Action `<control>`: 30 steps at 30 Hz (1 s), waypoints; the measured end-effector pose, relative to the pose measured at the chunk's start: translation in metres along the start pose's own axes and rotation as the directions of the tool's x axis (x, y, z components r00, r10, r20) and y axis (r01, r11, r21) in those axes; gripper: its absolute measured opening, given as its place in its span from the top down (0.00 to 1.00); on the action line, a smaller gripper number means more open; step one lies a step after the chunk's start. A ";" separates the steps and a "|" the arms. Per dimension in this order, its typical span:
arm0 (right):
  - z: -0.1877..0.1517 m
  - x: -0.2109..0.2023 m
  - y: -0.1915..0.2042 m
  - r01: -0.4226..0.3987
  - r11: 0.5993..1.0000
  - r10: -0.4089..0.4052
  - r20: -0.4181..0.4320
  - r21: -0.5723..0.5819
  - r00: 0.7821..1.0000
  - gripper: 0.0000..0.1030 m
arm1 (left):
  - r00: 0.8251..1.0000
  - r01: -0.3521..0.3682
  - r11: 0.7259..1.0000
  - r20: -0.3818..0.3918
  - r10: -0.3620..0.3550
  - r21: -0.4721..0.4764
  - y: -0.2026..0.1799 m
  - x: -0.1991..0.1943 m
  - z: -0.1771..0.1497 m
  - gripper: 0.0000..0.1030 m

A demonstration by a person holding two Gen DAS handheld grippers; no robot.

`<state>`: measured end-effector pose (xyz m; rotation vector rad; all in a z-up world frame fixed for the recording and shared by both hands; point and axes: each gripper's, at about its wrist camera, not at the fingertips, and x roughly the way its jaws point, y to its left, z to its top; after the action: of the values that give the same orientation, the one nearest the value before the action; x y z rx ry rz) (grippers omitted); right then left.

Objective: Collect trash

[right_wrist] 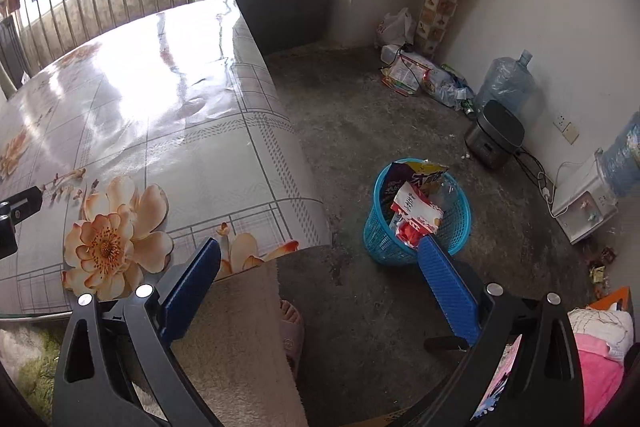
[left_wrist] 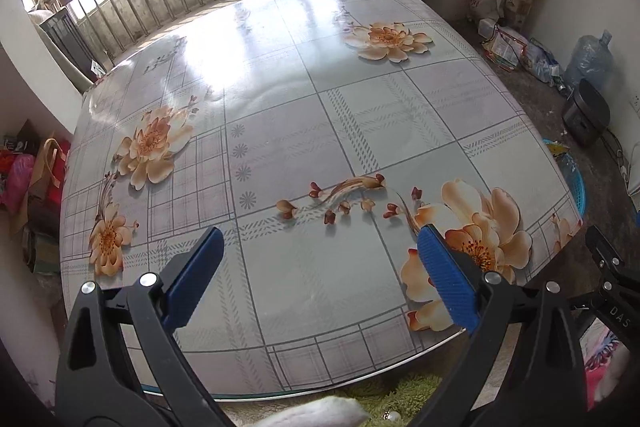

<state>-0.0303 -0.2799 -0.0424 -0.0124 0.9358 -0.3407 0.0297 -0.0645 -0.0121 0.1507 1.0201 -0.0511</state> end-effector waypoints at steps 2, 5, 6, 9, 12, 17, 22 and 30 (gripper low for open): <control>0.000 0.000 -0.006 0.017 1.000 -0.017 -0.006 0.014 1.000 0.07 | 1.000 -0.003 1.000 0.007 0.003 0.004 -0.002 -0.001 0.001 0.10; 0.000 0.000 -0.014 0.032 0.999 -0.032 -0.007 0.032 0.999 0.07 | 1.000 -0.004 1.000 0.010 0.004 0.021 -0.006 -0.002 0.001 0.10; -0.001 0.001 -0.016 0.034 0.999 -0.034 -0.008 0.036 0.999 0.07 | 1.000 -0.003 1.000 0.009 0.003 0.026 -0.007 -0.002 0.001 0.10; -0.002 0.002 -0.020 0.039 0.998 -0.038 -0.011 0.046 0.999 0.07 | 1.000 0.004 0.999 0.007 -0.004 0.043 -0.011 -0.003 0.002 0.10; -0.004 0.003 -0.022 0.040 0.998 -0.039 -0.011 0.052 0.999 0.07 | 1.000 0.008 0.998 0.005 -0.009 0.056 -0.015 -0.003 0.001 0.10; -0.005 0.002 -0.023 0.041 0.998 -0.041 -0.005 0.049 0.999 0.07 | 1.000 0.010 0.998 0.026 -0.011 0.065 -0.018 -0.009 0.001 0.10; -0.004 0.002 -0.024 0.043 0.998 -0.043 -0.002 0.053 0.999 0.07 | 0.999 0.010 0.998 0.033 -0.012 0.069 -0.020 -0.012 0.002 0.10; -0.004 -0.001 -0.024 0.044 0.998 -0.045 0.001 0.051 0.999 0.07 | 0.999 0.011 0.998 0.038 -0.014 0.066 -0.019 -0.014 0.002 0.10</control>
<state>-0.0406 -0.3021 -0.0399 0.0130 0.9258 -0.4056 0.0223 -0.0836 -0.0014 0.2029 0.9814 -0.0988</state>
